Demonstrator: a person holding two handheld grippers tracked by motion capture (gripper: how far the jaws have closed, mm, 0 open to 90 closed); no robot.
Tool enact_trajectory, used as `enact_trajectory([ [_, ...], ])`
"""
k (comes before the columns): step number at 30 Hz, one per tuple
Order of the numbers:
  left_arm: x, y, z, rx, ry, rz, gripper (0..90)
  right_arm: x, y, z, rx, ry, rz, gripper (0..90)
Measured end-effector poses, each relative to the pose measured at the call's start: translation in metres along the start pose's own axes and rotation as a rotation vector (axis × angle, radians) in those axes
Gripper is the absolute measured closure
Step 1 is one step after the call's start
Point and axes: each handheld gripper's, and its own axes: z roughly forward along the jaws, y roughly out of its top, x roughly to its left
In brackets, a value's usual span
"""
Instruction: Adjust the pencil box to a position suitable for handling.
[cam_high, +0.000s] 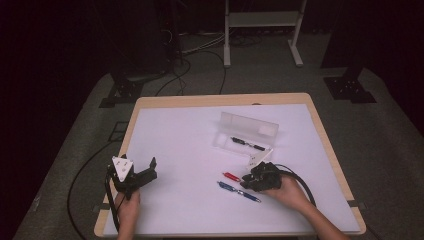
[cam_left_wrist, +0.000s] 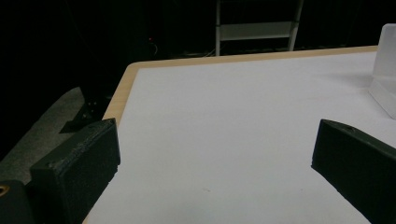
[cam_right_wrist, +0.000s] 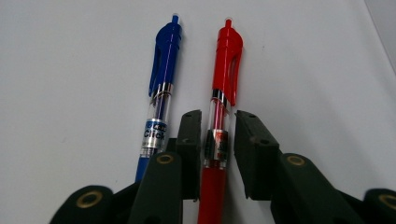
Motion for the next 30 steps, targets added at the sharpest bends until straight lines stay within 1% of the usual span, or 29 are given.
enact_trajectory([
  [2,0.0,0.0,0.0,0.0,0.0,0.001,0.4,0.0,0.0,0.0,-0.001,-0.006,-0.006,73.5],
  [4,0.0,0.0,0.0,-0.001,-0.002,-0.001,0.4,0.0,-0.001,0.0,-0.002,-0.009,-0.014,76.8],
  [7,-0.001,0.0,0.0,0.0,-0.001,0.005,0.4,0.0,-0.001,0.0,-0.002,-0.009,-0.015,77.8],
  [14,0.0,0.0,0.0,-0.001,0.0,0.001,0.3,0.0,-0.001,0.0,-0.005,-0.003,-0.015,78.5],
  [15,0.0,0.0,0.0,-0.001,0.0,0.0,0.4,0.001,0.0,-0.002,-0.013,0.0,-0.002,78.5],
  [20,0.0,0.0,0.0,-0.001,-0.002,0.002,0.4,0.002,0.003,-0.007,-0.029,-0.005,-0.002,78.5],
  [21,0.0,0.0,0.0,-0.002,-0.001,0.004,0.4,0.001,0.003,-0.008,-0.036,-0.008,-0.009,78.5],
  [22,-0.001,0.0,0.0,-0.002,0.001,0.005,0.3,0.0,0.004,-0.01,-0.041,-0.009,0.001,78.5],
  [25,0.0,0.0,0.0,-0.004,0.001,0.004,0.3,-0.003,0.006,-0.018,-0.06,-0.023,0.008,78.5],
  [26,0.0,0.0,0.0,-0.004,0.001,0.004,0.3,-0.003,0.006,-0.018,-0.06,-0.023,0.008,78.5],
  [27,0.0,0.0,0.0,-0.003,0.0,0.003,0.3,-0.006,0.006,-0.022,-0.072,-0.022,0.018,78.6],
  [30,0.0,0.0,0.0,-0.003,0.0,0.003,0.4,-0.009,0.007,-0.025,-0.075,-0.028,0.021,78.5],
])
